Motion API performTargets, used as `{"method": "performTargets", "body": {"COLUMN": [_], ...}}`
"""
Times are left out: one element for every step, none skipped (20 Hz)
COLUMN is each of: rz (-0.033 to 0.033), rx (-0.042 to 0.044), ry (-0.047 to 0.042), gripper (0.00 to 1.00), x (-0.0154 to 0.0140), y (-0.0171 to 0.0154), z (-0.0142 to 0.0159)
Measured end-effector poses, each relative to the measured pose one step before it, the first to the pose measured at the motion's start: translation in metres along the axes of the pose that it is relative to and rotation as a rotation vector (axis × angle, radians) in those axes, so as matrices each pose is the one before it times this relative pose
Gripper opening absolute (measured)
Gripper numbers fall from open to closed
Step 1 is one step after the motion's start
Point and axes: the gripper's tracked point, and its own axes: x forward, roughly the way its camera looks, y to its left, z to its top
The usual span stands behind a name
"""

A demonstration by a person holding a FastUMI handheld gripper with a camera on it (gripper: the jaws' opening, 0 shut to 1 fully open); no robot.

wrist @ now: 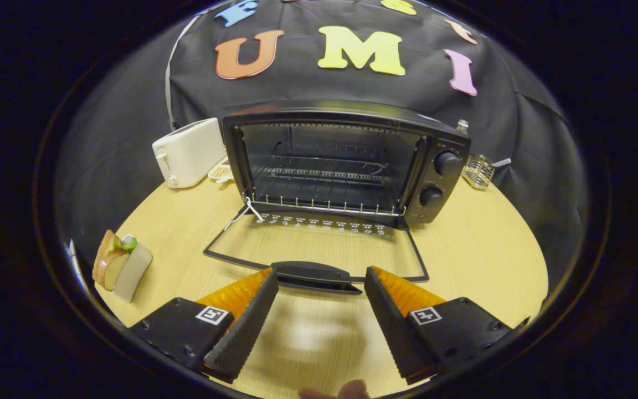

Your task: Open the toaster oven, put the food inside, and close the toaster oven door.

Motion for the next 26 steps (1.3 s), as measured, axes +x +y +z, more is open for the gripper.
{"method": "performTargets", "body": {"rz": [0.00615, 0.00469, 0.01523, 0.01389, 0.01580, 0.01483, 0.01553, 0.01117, 0.01606, 0.02751, 0.03480, 0.03107, 0.03208, 0.02671, 0.02533, 0.03528, 0.03597, 0.03444, 0.03184, 0.03096, 0.03087, 0.02641, 0.02215, 0.02753, 0.02704, 0.02580], "rx": [-0.01502, -0.01672, -0.01253, -0.01125, -0.00821, -0.00625, -0.00553, -0.01015, -0.01015, -0.00626, -0.00052, 0.00569, 0.00722, 0.00455, 0.00122, 0.00345, 0.00883, 0.00842, 0.00780, 0.01397, 0.01657, 0.01945, 0.01773, 0.01732, 0.02512, 0.03373], "ry": [-0.00496, -0.01283, -0.00970, -0.00713, -0.01369, -0.01494, -0.01283, -0.01219, -0.00635, 0.00180, 0.00557, 0.00421, 0.00912, 0.00371, 0.00688, 0.00993, 0.01468, 0.01492, 0.01649, 0.01874, 0.02174, 0.02270, 0.02557, 0.02731, 0.03445, 0.02918], "gripper": [1.00, 1.00, 1.00, 1.00, 1.00, 1.00, 1.00, 1.00, 1.00, 1.00, 1.00, 1.00, 1.00, 1.00, 1.00, 1.00, 1.00, 1.00, 1.00, 1.00, 1.00, 1.00, 1.00, 1.00, 1.00, 1.00], "x": [-0.00892, -0.01014, -0.00960, -0.01189, -0.01273, -0.01110, -0.01088, -0.01063, -0.00945, -0.00685, -0.00658, -0.00502, -0.00304, -0.00092, 0.00114, 0.00254, 0.00575, 0.00634, 0.00766, 0.00915, 0.01071, 0.01289, 0.01304, 0.01297, 0.01232, 0.01055], "y": [0.00329, 0.00186, 0.00465, 0.00588, 0.00404, 0.00459, 0.00505, 0.00524, 0.00658, 0.01031, 0.01221, 0.01141, 0.01185, 0.01143, 0.01219, 0.01482, 0.01389, 0.01295, 0.01197, 0.01251, 0.01216, 0.00903, 0.00787, 0.00659, 0.00541, 0.00356], "z": [0.00503, 0.00686, 0.00787, 0.00746, 0.00841, 0.00950, 0.01009, 0.00863, 0.00802, 0.00510, 0.00455, 0.00248, 0.00266, 0.00218, 0.00206, -0.00039, -0.00183, -0.00327, -0.00293, -0.00443, -0.00585, -0.00580, -0.00531, -0.00626, -0.00763, -0.00749]}}
